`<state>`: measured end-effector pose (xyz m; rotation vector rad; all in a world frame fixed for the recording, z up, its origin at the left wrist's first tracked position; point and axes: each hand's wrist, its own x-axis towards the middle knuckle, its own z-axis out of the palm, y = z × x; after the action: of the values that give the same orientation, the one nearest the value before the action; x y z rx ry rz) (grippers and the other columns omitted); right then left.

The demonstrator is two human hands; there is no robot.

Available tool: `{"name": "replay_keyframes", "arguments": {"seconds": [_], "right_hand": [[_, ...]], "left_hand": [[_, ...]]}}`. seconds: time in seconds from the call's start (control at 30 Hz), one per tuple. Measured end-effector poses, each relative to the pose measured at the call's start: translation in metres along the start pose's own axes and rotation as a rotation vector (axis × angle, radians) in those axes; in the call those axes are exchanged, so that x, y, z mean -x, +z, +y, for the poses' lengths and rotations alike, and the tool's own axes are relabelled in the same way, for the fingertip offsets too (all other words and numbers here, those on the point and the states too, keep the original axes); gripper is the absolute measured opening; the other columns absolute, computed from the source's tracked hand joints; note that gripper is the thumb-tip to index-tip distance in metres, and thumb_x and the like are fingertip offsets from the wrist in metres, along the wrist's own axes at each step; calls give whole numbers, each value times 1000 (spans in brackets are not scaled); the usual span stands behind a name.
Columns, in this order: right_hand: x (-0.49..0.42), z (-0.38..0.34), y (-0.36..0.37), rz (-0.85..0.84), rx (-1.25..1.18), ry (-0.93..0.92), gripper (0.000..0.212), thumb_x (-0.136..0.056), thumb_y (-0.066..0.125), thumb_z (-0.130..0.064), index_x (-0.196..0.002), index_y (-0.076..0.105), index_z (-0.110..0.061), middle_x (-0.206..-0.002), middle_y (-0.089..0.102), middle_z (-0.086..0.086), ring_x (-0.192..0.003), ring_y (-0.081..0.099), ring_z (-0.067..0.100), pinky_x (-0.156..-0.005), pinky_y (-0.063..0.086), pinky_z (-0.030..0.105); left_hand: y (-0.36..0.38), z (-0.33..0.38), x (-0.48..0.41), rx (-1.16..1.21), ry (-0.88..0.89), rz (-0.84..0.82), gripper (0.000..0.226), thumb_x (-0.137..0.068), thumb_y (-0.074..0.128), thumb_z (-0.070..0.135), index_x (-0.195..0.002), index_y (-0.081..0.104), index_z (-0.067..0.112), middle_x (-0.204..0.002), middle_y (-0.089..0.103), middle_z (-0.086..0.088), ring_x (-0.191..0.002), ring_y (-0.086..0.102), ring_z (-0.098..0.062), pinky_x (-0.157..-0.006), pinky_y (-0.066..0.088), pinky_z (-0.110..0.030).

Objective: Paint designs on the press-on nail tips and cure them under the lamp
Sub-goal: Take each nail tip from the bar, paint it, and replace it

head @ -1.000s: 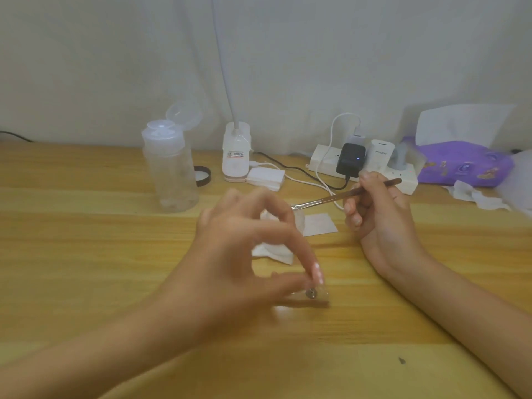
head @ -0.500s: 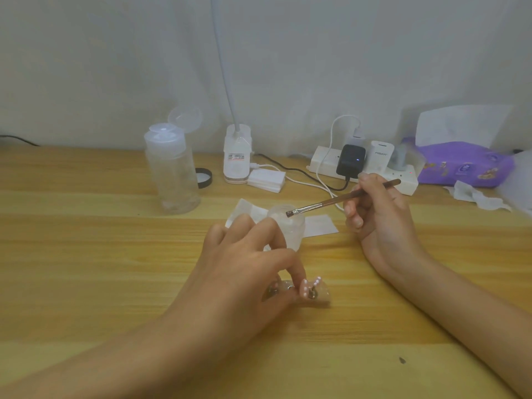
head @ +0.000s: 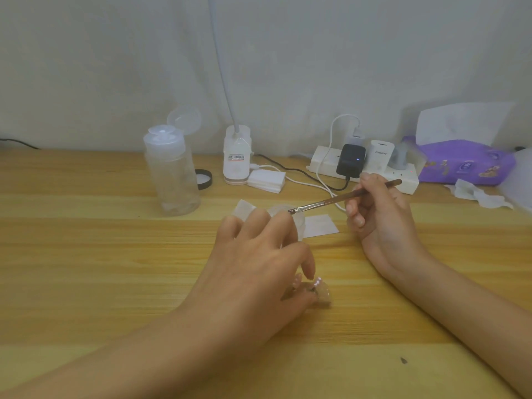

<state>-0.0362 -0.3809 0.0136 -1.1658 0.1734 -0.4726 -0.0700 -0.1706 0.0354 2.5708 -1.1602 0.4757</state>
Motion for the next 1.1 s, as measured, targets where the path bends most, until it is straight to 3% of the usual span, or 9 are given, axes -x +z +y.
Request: {"name": "replay_keyframes", "arguments": {"seconds": [0.27,0.47,0.6,0.7,0.8,0.87,0.93,1.03,1.1], "right_hand": [[0,1,0,-2,6,6,29,-101,52,-22,-73,53,-15,-49,54,-1,-41,46,9,-38,35,16],[0,1,0,3,-2,8,30,-101,53,-22,-72,53,-15,-49,54,-2,-41,47,9,-37,35,16],[1,0,1,12,-14,2,30,-101,52,-21,-72,52,-14,-48,54,-2,-41,47,9,-37,34,16],[2,-1,1,3,-18,-35,31,-102,51,-21,-72,52,-15,-47,53,0,-40,45,9,-38,34,16],[4,-1,2,-29,31,-117,31,-103,49,-23,-73,52,-16,-47,53,-1,-41,45,9,-40,35,16],[6,0,2,-59,70,-182,32,-104,48,-23,-73,52,-18,-47,53,-2,-41,44,9,-40,35,16],[7,0,3,-84,102,-236,33,-102,49,-27,-70,54,-24,-48,53,-3,-41,43,9,-40,34,16],[8,-5,6,-91,168,-298,32,-98,52,-33,-66,54,-29,-48,53,-3,-38,41,8,-38,33,15],[8,-10,8,-115,219,-347,32,-99,53,-35,-68,51,-28,-47,52,-2,-37,40,8,-38,32,15]], "left_hand": [[1,6,-4,-21,65,57,25,-75,52,53,-70,69,35,-82,52,13,-75,49,-12,-72,27,-33],[5,5,-1,-85,195,158,5,-72,70,32,-67,69,31,-85,58,8,-73,57,-17,-72,32,-35],[6,5,2,-111,260,255,12,-75,74,24,-67,67,29,-86,61,7,-72,55,-17,-72,34,-36],[-9,0,-3,38,301,299,7,-82,71,29,-75,70,32,-99,65,12,-78,53,-11,-74,37,-35],[-30,-20,-14,238,292,319,6,-89,71,27,-83,74,25,-109,69,17,-78,64,-7,-70,49,-32],[-38,-36,-21,415,202,339,6,-91,72,25,-86,73,21,-108,72,18,-66,67,-9,-58,48,-19],[-37,-51,-26,594,78,357,4,-90,73,21,-89,72,18,-100,75,14,-57,66,-11,-47,47,-21],[-21,-70,-30,925,-121,267,4,-85,72,15,-87,70,12,-90,77,1,-55,64,-5,-47,45,-14],[-9,-79,-29,1049,-257,183,11,-80,73,22,-85,69,14,-85,76,1,-55,60,0,-47,40,-8]]}}
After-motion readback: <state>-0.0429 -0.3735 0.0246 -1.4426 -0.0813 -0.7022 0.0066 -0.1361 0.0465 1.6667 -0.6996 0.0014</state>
